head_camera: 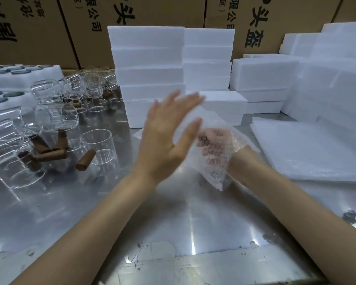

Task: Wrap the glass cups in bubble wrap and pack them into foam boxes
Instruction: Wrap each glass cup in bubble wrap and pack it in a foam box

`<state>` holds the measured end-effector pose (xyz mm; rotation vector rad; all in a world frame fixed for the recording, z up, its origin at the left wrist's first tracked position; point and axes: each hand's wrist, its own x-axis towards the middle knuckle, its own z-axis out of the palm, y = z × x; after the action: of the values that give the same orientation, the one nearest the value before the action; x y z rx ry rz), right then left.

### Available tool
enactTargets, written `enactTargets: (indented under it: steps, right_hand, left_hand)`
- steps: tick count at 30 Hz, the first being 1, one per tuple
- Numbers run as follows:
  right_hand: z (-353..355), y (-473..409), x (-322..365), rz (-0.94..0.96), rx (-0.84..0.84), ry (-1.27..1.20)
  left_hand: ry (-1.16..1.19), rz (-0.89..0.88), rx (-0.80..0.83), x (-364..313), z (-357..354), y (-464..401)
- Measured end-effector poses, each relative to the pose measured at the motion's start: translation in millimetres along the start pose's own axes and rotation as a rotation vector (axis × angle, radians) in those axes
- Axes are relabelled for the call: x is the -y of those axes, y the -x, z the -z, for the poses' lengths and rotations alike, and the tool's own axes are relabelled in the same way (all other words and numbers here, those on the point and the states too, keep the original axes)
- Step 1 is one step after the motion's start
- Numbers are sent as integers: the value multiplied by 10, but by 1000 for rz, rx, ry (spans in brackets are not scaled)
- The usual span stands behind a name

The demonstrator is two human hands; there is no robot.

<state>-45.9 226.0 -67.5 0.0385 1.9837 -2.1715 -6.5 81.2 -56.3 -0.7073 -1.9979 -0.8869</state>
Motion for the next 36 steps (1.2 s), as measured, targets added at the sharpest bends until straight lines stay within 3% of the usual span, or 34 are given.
enactTargets:
  steps: [2,4,7,10,14,20,27,29,33,36]
  right_hand:
    - [33,-5,8,57,-12,-124]
    - [125,35,8,79,19,-211]
    - [178,67,16,38,76,-340]
    - [184,75,23,-6,101,-377]
    - [192,87,0,-48,162,-595]
    - [162,94,11,-137,278,-629]
    - [157,201,81,-20,292,-493]
    - [174,180,90,-75,300,-581]
    - [238,111,83,-112,301,-619]
    - [277,123,97,-102,275,-597]
  left_hand:
    - [77,117,-216,84,77,-36]
    - [193,360,-343,181,144,-41]
    - [440,779,-302,328,182,-33]
    - [792,969,-148,352,165,-49]
    - [881,920,111,301,89,-15]
    - [1001,905,395,235,3,52]
    - [1080,970,394,286,37,30]
    - [1094,965,415,296,75,28]
    - [1030,963,360,280,140,23]
    - [900,851,342,274,121,39]
